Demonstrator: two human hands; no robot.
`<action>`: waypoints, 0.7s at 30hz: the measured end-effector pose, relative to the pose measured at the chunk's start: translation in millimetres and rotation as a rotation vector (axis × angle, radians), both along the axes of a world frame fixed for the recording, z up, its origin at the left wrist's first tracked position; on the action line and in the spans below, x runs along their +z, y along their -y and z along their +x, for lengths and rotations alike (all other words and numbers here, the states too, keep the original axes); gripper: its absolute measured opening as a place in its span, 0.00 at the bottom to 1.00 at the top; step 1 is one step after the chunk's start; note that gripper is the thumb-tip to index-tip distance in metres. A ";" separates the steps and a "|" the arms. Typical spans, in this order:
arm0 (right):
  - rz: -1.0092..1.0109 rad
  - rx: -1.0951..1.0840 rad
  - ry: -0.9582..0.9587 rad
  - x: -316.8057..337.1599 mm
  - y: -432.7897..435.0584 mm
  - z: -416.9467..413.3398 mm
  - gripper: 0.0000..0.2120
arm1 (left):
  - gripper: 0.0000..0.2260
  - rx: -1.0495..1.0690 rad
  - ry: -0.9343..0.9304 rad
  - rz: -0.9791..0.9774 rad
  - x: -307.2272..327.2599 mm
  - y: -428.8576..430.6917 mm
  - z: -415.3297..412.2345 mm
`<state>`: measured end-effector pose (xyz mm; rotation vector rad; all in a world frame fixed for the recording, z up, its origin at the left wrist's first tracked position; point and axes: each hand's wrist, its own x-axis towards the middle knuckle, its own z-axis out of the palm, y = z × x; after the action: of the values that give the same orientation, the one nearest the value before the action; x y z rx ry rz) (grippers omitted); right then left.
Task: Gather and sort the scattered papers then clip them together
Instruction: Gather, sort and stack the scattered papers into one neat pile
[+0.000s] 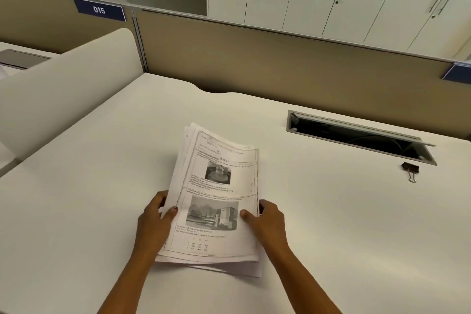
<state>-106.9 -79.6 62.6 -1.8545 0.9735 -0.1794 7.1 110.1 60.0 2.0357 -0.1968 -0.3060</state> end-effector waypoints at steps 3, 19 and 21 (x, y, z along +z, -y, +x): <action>-0.207 0.033 -0.252 -1.8 -11.4 2.2 0.19 | 0.15 0.011 0.016 0.106 -5.6 13.3 -5.1; -0.124 -0.097 0.008 6.2 -12.6 -2.7 0.10 | 0.15 0.044 0.054 0.068 5.6 39.8 -20.5; -0.148 -0.136 0.153 9.2 -12.5 -6.5 0.07 | 0.14 0.060 0.113 -0.011 12.0 40.1 -20.8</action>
<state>-113.4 -67.1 71.9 -1.8770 1.0019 -0.4808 -13.7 70.0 72.0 2.0451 -0.2064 -0.1522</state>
